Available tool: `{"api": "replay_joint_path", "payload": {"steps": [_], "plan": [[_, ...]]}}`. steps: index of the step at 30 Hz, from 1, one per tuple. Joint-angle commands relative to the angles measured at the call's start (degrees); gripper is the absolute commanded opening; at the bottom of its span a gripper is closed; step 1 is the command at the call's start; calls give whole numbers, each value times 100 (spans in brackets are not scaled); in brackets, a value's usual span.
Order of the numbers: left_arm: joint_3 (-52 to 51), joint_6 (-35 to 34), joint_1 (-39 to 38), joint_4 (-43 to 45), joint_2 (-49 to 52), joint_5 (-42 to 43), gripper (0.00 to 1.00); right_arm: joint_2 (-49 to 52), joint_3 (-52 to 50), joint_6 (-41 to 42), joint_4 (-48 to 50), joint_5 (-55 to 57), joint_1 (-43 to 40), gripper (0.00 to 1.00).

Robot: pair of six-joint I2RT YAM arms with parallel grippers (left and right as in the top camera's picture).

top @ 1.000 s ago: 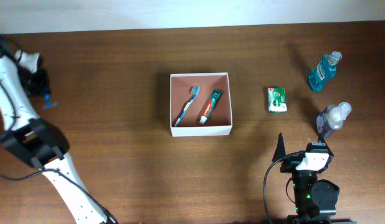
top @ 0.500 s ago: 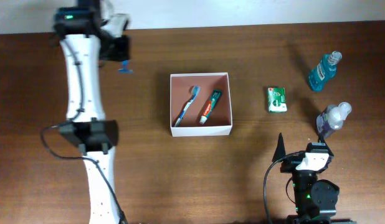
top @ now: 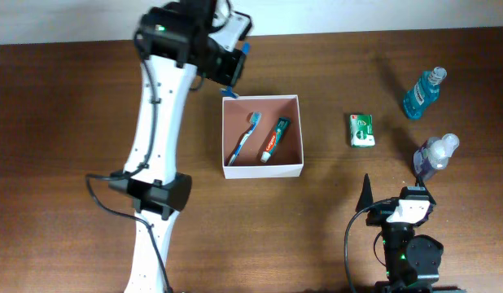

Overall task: Pack container
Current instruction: 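Carry the razor right and lower it into the pink box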

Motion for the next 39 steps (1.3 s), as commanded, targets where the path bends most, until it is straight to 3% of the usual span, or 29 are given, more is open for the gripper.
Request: {"api": "replay_joint_path", "payload": {"steps": [1,7,19,39], "plan": [[-457,-98,-267,-22,-85,61,1,-42,-31,4,-44,9,46,98],[-1388,-136,-621,-4,-85,57,1,-42,-31,4,-42,9,46,98],[-3141,-142,-883,841,-85,-260,0,-42,-31,4,-44,9,46,98],[-4376,-551,-903,1871,-83,-236,1,-42,-31,4,-42,9,46,98]]}}
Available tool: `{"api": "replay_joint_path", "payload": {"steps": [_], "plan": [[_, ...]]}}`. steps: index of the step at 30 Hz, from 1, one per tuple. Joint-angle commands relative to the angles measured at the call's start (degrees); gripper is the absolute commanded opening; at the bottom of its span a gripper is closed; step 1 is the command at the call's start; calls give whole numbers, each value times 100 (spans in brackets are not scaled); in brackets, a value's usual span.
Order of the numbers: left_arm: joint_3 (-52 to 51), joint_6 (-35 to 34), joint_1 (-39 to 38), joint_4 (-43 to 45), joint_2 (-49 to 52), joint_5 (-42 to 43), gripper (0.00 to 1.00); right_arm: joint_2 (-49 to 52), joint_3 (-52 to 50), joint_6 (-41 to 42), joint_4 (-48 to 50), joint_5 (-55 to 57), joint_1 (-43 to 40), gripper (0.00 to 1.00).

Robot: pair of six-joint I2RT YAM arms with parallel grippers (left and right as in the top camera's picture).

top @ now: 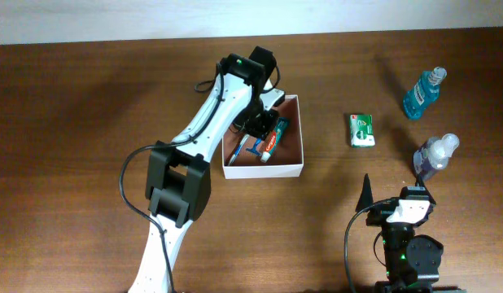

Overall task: Pack container
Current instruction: 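Carry the razor right and lower it into the pink box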

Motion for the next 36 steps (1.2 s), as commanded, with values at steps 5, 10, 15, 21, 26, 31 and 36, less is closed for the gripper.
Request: {"api": "replay_joint_path", "payload": {"steps": [5,10,15,21,26,31,36], "plan": [[-330,-122,-109,240,-79,-35,2,-42,-31,4,-39,9,46,98],[-369,-391,-173,382,-76,-37,2,-42,-31,4,-39,9,46,98],[-369,-396,-181,472,-76,-42,7,-42,-31,4,-42,9,46,98],[-369,-398,-181,673,-63,-44,9,-42,-31,4,-42,9,46,98],[-369,-546,-181,807,87,-306,9,-42,-31,4,-42,9,46,98],[-369,-549,-177,800,293,-299,9,-42,-31,4,-42,9,46,98],[-369,-549,-177,800,354,-302,9,-42,-31,4,-42,9,46,98]]}}
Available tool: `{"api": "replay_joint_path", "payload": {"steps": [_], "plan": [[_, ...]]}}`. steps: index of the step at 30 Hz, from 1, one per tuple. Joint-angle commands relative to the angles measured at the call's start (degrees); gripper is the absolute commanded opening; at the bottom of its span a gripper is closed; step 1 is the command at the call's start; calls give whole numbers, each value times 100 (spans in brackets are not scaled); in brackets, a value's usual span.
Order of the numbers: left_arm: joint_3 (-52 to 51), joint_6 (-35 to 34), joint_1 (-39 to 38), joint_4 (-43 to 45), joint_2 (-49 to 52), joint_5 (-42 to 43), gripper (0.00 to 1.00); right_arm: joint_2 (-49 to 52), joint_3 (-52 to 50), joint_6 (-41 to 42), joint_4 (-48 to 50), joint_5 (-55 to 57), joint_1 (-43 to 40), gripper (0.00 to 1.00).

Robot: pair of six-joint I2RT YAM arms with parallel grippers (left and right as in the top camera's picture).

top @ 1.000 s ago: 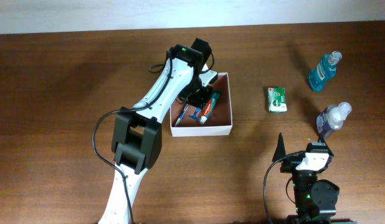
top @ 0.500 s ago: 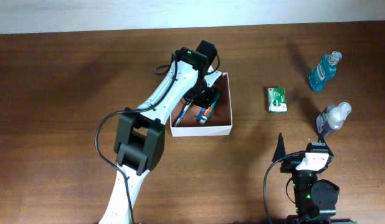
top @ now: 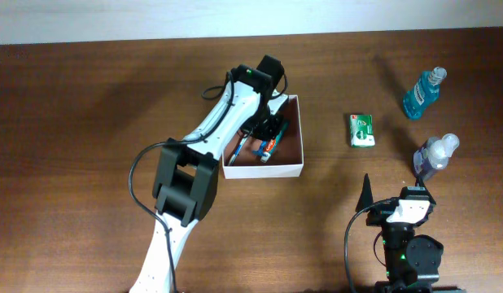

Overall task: Pack container
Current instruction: 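Carry the razor right and lower it into the pink box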

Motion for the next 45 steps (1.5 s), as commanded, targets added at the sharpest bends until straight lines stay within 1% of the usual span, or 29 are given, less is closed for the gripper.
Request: {"api": "replay_joint_path", "payload": {"steps": [1,2,4,5,16,21,22,30,38,41,43,45], "plan": [[-37,-76,4,15,114,-48,9,-42,-31,2,-42,9,46,98],[-39,-79,4,15,114,-48,9,-42,-31,2,-42,9,46,98],[-37,-76,4,15,114,-48,15,-42,-31,2,-42,9,46,98],[-37,-76,4,17,114,-48,16,-42,-31,2,-42,9,46,98],[-37,-74,4,55,114,-48,17,-42,-31,2,-42,9,46,98],[0,-74,4,-9,111,-46,32,-42,-31,2,-42,9,46,98],[17,-74,4,-35,111,-48,32,-42,-31,2,-42,9,46,98],[616,-11,4,-361,111,-109,32,-42,-31,2,-42,9,46,98],[1587,-13,11,-820,111,-234,33,-42,-31,2,-42,9,46,98],[1834,-15,15,-1069,111,-686,33,-42,-31,2,-42,9,46,98],[1829,-13,22,-1182,114,-1045,33,-42,-31,2,-42,9,46,98],[1773,-9,61,-1237,133,-1189,33,-42,-31,2,-39,9,46,98]]}}
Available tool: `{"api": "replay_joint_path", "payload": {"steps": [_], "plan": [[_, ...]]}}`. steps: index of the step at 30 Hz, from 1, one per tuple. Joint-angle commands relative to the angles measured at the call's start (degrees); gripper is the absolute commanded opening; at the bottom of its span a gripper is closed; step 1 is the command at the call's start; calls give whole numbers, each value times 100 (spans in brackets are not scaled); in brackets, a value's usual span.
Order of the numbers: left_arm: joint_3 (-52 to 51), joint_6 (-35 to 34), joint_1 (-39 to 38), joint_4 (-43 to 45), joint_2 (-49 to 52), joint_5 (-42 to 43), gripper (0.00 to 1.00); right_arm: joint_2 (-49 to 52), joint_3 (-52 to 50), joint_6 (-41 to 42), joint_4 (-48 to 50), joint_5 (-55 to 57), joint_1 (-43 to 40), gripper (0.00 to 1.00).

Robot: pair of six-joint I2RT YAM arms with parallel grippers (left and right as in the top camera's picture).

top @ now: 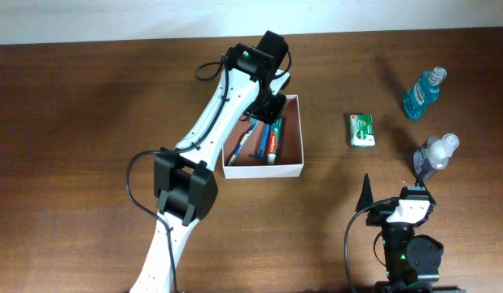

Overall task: Pack container
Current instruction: 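Carry the razor right and lower it into the pink box, then open the left gripper to release the razor in the box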

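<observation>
The white box (289, 169) with a brown inside stands mid-table. In it lie a blue toothbrush (242, 147) on the left and a toothpaste tube (273, 143) to its right, nearly parallel to the box's sides. My left gripper (266, 111) hangs over the box's far edge, just above the tube's upper end; its dark fingers do not show whether they are open or touching anything. My right gripper (404, 205) sits parked near the front right, away from all items.
Right of the box lie a green packet (361, 130), a blue mouthwash bottle (422, 94) at the far right, and a clear bottle with purple liquid (435, 156) just behind my right arm. My left arm (211, 122) stretches across the table from the front.
My left gripper has moved from low over the toothpaste in the middle of the box to the box's far edge. The toothpaste tube now lies straighter, more parallel to the box sides.
My left gripper was behind the box's far left corner, with toothbrush and toothpaste lying slanted inside. Then it was down in the box between them, then over the toothpaste. Now it is at the far edge and the tube lies straighter. The right arm stayed parked.
</observation>
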Motion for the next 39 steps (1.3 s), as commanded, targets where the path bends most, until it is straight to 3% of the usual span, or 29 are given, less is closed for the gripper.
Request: {"api": "replay_joint_path", "payload": {"steps": [1,3,17,22,27,32,39], "plan": [[-37,55,92,-90,39,-527,32,-42,-31,0,-42,9,46,98],[-153,157,166,-76,50,-522,27,-42,-31,0,-42,9,46,98],[-855,509,448,140,55,-490,23,-42,-31,0,-42,9,46,98],[-831,529,411,144,52,-105,23,-42,-31,0,-42,9,46,98],[-334,527,415,-356,46,343,24,-42,-31,0,-39,9,46,98],[973,527,417,-1086,37,339,25,-42,-31,0,-42,9,46,98],[2955,503,428,-1434,-256,356,65,-42,-31,0,-42,9,46,98]]}}
